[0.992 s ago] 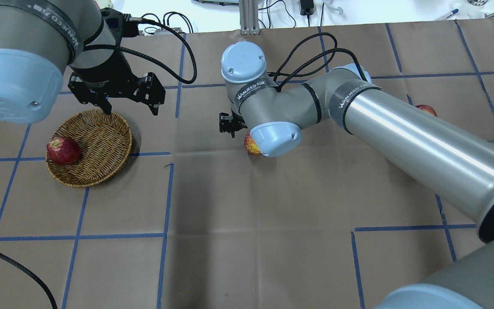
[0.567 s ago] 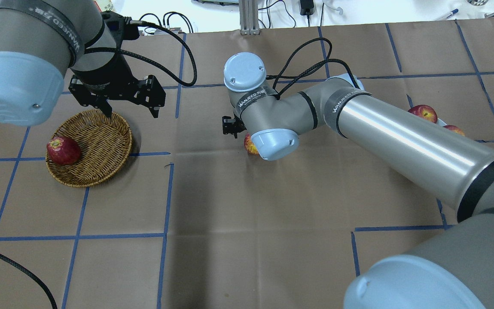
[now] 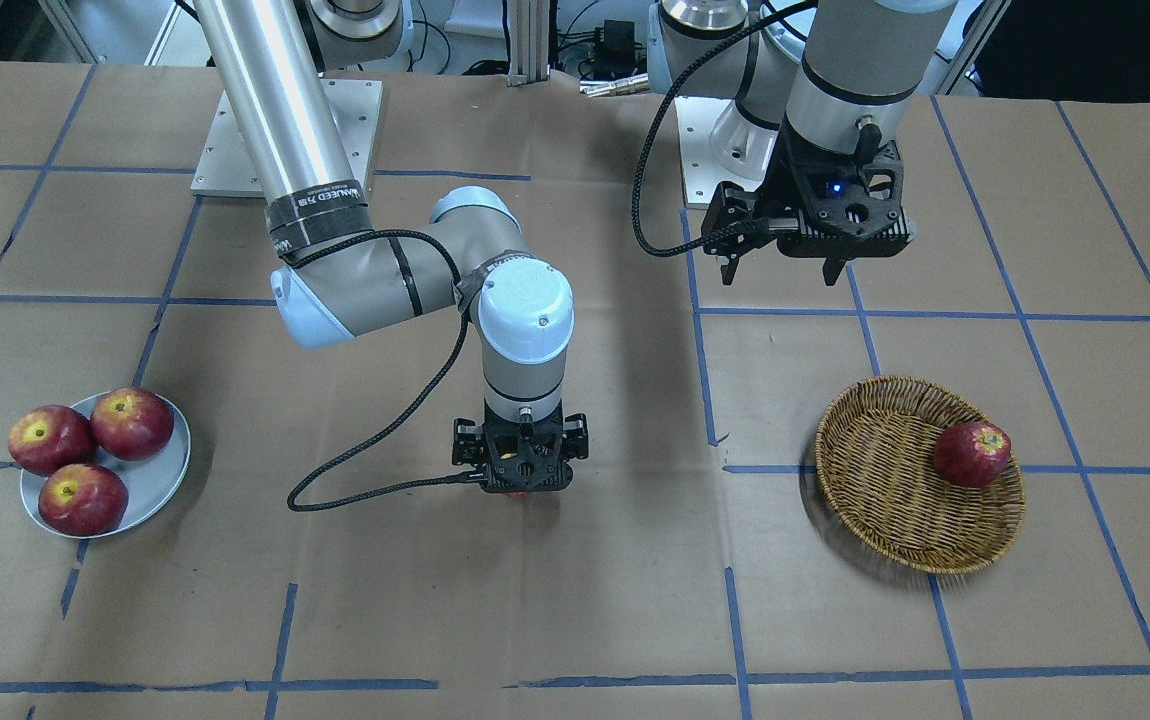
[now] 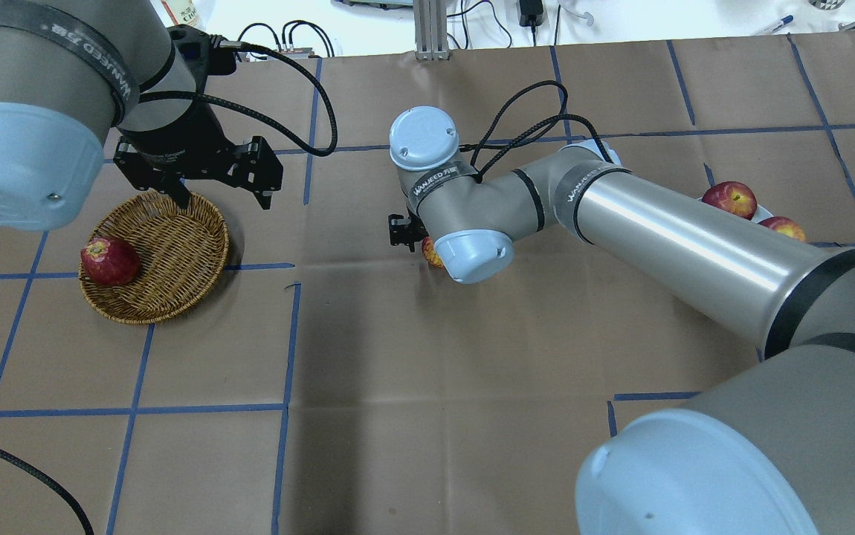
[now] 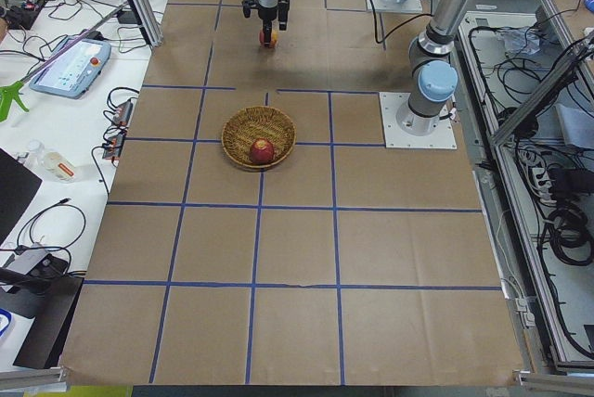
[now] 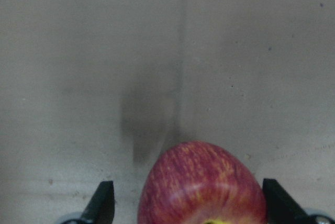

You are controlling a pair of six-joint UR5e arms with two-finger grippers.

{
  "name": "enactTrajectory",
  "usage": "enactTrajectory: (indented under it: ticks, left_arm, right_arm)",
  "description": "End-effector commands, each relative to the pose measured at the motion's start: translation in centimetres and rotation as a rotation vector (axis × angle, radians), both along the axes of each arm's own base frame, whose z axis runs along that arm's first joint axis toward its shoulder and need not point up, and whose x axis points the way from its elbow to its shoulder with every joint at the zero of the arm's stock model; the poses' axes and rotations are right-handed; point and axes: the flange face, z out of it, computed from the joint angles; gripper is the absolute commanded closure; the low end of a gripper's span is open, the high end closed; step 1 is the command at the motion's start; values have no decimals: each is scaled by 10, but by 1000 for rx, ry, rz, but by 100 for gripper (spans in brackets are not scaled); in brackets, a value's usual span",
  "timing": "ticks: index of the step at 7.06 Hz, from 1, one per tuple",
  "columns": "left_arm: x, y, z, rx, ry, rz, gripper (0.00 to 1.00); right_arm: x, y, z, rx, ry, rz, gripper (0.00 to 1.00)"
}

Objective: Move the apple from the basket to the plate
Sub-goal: 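Close the right gripper on the red-yellow apple and lift it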

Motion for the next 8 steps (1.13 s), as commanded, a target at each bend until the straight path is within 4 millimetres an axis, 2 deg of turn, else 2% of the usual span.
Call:
enactTrajectory:
  ticks: [1, 2, 3, 4, 5, 6, 7, 8]
  left_arm:
    - [0, 0, 2, -3, 1, 0, 1]
    - [0, 0, 1, -2, 1, 0, 1]
    - [0, 0, 2, -5, 0, 0, 1]
    - [0, 0, 3, -7, 0, 0, 1]
    - [1, 0, 3, -8, 0, 2, 1]
    - [1, 0, 4, -10, 0, 2, 1]
    - [0, 0, 4, -10, 0, 0, 1]
    - [1, 0, 4, -10, 0, 2, 1]
  right_arm:
    - [0, 2, -4, 14, 8, 2, 32]
    - [0, 1, 1, 7, 5, 3, 45]
    - [-2, -3, 16, -16, -4, -4, 48]
    - [-5, -5, 52, -33, -11, -10, 51]
    - [-15, -3, 100, -24, -7, -23, 51]
    - [-42, -1, 146, 7, 8, -46, 51]
    - [-103, -11, 178, 31, 25, 1, 51]
    - [-169, -20, 201, 52, 32, 27, 51]
